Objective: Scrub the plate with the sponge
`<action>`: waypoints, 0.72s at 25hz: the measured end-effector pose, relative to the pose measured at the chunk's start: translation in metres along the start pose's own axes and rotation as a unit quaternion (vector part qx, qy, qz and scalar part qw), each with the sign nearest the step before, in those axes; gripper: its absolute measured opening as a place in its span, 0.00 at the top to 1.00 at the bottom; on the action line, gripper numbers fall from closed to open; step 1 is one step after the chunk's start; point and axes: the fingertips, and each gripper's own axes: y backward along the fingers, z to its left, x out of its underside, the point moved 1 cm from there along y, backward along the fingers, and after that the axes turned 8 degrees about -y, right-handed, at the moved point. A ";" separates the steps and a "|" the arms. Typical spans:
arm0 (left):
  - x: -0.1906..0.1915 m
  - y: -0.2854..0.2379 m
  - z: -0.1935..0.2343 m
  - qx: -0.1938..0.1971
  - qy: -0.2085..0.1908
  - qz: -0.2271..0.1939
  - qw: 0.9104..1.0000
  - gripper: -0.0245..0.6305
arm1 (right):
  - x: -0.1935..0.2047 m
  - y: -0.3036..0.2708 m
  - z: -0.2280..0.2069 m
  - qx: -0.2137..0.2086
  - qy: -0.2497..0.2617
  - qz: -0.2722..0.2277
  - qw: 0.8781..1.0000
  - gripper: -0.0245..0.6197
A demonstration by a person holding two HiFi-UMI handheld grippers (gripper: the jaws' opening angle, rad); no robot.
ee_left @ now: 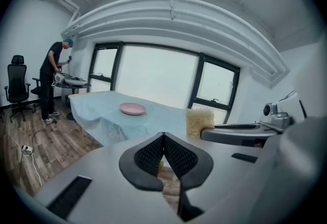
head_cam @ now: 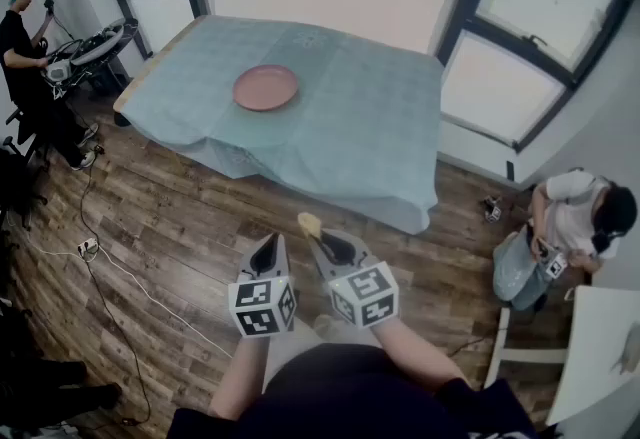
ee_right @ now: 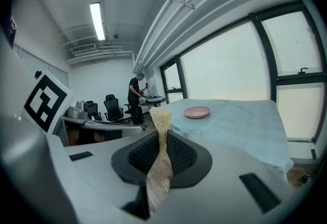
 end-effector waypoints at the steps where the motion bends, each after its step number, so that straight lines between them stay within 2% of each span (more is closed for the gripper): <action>1: 0.000 0.000 0.000 0.000 -0.001 0.000 1.000 0.95 | 0.000 0.000 0.000 0.000 0.000 -0.001 1.000 0.88; 13: 0.003 0.002 -0.001 -0.004 0.002 0.005 1.000 0.95 | 0.000 0.003 0.000 -0.014 0.000 -0.002 1.000 0.88; 18: 0.003 0.001 0.006 -0.010 0.013 0.006 1.000 0.95 | 0.001 -0.002 -0.001 -0.029 -0.018 -0.004 0.999 0.88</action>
